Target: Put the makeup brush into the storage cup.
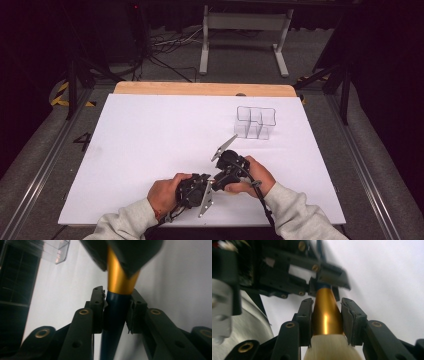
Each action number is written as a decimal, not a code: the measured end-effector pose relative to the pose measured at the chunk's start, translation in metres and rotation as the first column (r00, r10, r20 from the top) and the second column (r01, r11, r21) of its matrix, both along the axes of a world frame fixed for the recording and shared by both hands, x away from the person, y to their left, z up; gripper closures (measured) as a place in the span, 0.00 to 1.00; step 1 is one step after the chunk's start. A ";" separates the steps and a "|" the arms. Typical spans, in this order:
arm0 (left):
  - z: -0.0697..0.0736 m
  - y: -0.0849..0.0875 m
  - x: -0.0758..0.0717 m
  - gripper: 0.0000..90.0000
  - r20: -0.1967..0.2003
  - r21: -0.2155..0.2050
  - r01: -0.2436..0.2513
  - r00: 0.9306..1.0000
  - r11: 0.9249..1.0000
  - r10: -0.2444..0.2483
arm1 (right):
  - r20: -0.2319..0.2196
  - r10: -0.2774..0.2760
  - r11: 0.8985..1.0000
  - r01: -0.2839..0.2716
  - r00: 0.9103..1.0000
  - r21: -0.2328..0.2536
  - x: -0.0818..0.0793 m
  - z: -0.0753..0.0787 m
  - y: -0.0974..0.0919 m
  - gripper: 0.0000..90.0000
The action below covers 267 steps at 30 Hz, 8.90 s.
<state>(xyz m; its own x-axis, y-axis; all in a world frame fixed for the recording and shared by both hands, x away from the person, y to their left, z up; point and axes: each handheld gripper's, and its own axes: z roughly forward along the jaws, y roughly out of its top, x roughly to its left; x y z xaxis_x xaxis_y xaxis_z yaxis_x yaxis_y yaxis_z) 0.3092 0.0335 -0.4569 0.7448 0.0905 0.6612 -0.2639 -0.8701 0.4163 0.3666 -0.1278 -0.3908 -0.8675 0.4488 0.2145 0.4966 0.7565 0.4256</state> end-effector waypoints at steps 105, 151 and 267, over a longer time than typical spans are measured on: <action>0.085 -0.179 0.173 0.82 -0.335 -0.813 -0.246 0.939 0.528 -0.077 | 0.602 -0.505 0.849 0.229 0.619 0.477 -0.086 -0.038 -0.195 0.25; 0.062 -0.182 0.183 0.63 -0.380 -0.759 -0.320 0.925 0.567 0.014 | 0.597 -0.501 0.849 0.221 0.627 0.480 -0.087 -0.037 -0.194 0.25; 0.065 0.095 0.077 0.04 -0.200 -0.637 -0.208 0.975 0.742 0.101 | 0.657 -0.475 0.875 0.234 0.585 0.424 -0.086 -0.039 -0.177 0.17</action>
